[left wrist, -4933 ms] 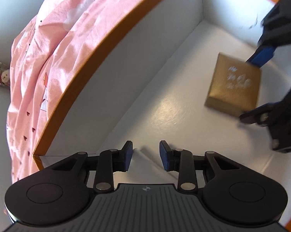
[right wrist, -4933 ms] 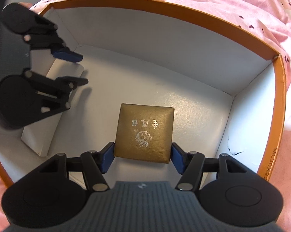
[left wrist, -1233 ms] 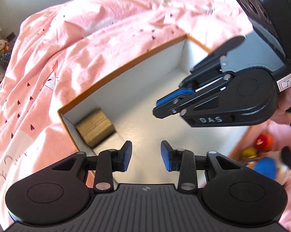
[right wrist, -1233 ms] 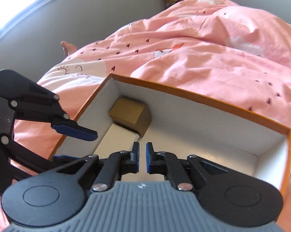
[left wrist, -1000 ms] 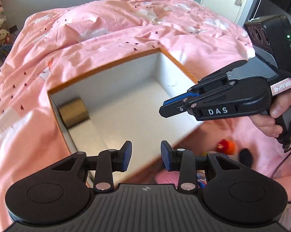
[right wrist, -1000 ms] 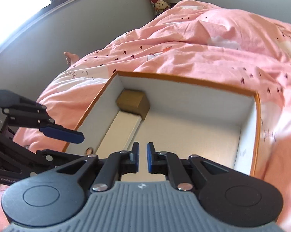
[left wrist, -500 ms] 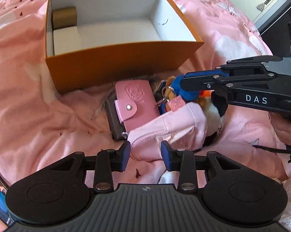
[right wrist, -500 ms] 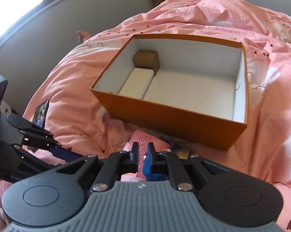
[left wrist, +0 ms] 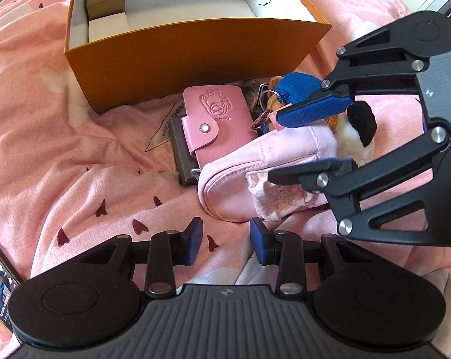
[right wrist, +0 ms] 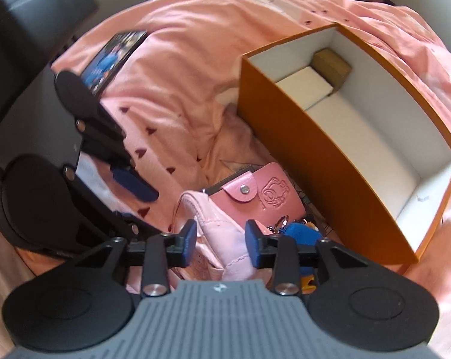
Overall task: Organize objects
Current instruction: 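Grasp the pink backpack with the right gripper while the left gripper reaches the pink wallet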
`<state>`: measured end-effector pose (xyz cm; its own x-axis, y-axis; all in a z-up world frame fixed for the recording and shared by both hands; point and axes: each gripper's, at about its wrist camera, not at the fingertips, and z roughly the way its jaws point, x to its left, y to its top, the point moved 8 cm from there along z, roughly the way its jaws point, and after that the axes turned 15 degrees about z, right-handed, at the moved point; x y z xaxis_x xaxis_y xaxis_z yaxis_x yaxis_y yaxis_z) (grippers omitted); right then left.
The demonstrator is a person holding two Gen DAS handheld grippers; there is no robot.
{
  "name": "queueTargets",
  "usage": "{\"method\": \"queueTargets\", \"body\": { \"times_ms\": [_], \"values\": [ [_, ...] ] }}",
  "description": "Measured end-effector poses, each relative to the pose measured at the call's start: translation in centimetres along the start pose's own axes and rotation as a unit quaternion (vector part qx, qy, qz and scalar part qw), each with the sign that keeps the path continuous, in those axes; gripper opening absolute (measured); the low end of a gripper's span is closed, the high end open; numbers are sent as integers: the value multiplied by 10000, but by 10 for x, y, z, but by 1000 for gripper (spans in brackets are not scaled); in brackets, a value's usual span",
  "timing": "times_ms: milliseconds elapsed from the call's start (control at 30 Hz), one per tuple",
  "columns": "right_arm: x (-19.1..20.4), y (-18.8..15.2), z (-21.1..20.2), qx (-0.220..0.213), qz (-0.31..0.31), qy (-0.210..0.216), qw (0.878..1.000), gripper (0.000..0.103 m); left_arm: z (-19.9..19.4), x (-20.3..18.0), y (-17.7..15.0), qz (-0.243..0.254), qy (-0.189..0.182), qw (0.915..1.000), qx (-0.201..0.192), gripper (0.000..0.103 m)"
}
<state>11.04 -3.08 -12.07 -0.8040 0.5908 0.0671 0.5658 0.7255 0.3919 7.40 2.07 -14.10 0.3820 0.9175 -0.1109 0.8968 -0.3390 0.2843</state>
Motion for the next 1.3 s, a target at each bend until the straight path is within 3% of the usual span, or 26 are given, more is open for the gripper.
{"method": "queueTargets", "body": {
  "times_ms": [133,333,467,633,800,933,1067,1300],
  "values": [
    [5,-1,11,335,-607,-173,9974,43,-2,1,-4,59,28,10000,-7,43],
    [8,2,26,757,-1018,-141,9918,45,-3,0,-6,87,16,10000,-22,43],
    [7,-3,33,1048,-1079,-27,9886,49,-7,6,-7,-75,-242,9996,-107,43],
    [4,-8,35,1111,-1062,-124,9880,32,-12,15,-6,-247,-310,9990,-221,43],
    [-10,2,15,786,-524,-113,9955,28,-17,22,0,-266,-172,9987,-388,43],
    [-36,15,-2,513,344,29,9981,26,-18,29,8,-334,-39,9981,-519,43],
    [-59,25,-24,218,1250,419,9910,26,-16,36,21,-349,10,9974,-637,44],
    [-110,37,-64,-676,2445,284,9669,26,-2,42,47,-223,202,9973,-676,46]
  ]
}}
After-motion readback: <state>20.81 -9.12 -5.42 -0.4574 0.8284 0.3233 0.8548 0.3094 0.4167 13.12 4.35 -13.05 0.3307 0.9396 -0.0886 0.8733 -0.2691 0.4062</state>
